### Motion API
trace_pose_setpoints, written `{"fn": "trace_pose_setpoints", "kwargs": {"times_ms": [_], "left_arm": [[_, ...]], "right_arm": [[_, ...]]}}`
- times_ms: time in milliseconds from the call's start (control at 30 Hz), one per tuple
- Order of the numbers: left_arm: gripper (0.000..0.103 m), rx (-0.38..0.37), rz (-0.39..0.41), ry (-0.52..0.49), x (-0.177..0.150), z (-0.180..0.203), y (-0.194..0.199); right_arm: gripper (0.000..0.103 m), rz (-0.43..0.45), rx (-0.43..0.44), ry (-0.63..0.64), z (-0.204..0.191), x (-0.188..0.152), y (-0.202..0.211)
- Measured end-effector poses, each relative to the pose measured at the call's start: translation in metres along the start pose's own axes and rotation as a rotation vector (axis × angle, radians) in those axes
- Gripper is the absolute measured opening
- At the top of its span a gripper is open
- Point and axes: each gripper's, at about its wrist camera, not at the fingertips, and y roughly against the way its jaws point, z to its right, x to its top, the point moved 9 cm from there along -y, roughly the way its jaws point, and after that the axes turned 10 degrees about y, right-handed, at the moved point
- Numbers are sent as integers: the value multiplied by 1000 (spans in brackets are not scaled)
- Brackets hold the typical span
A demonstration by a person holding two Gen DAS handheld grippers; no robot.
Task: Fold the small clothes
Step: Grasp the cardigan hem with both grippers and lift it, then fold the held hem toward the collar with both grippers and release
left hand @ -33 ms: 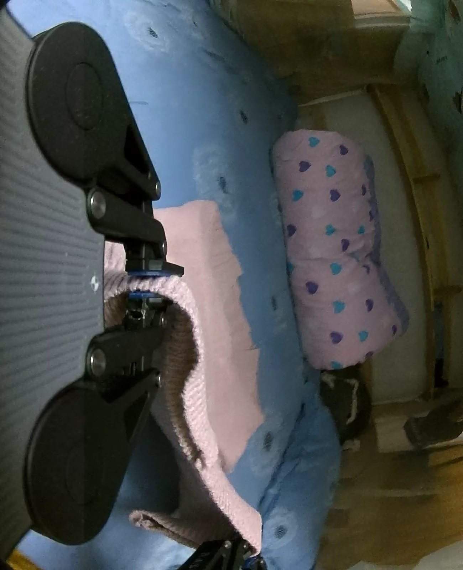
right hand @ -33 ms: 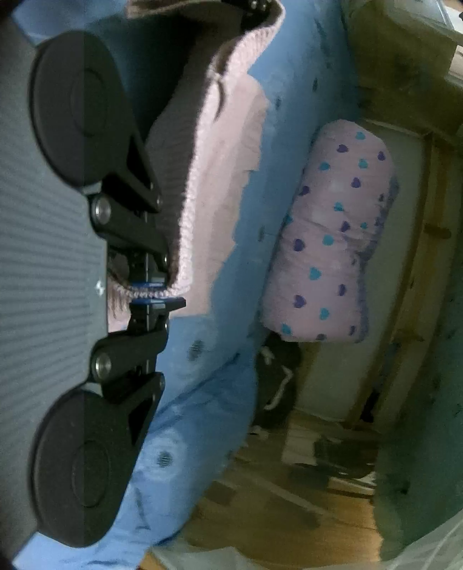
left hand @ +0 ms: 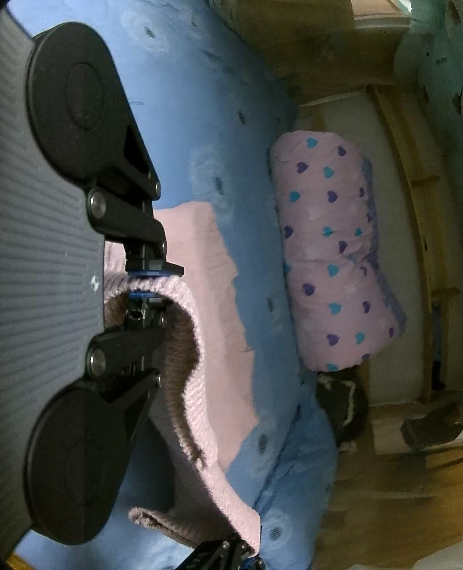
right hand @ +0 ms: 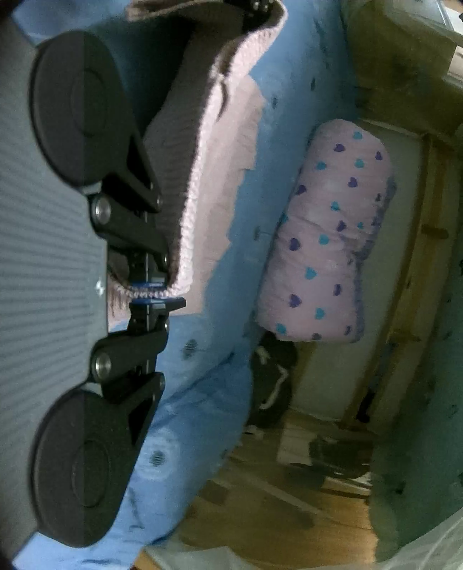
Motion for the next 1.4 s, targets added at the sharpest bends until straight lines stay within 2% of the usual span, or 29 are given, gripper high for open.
{"fn": "trace_pose_setpoints", "kwargs": {"times_ms": [300,433,567,700,867,1067,1300,1400], "left_arm": [[9,26,72,-19,70,-3,-34],[9,33,81,-35,94,0,-56],[9,36,81,-45,111,2,-89],[9,38,51,-9,120,-2,-134],[9,65,2,-35,110,-5,-201],[9,89,-102,-51,81,-14,-284],[10,112,-209,-46,43,-23,-339],[11,117,-223,-42,36,-24,-349]], "right_arm": [[7,80,-53,56,12,48,-32],[7,98,-67,72,18,63,-53],[7,97,-80,107,19,70,-81],[7,78,-76,130,17,74,-117],[7,44,-61,151,5,67,-169],[8,-17,-19,177,-19,44,-233],[8,-101,40,196,-45,18,-286],[8,-134,56,186,-54,7,-299]]}}
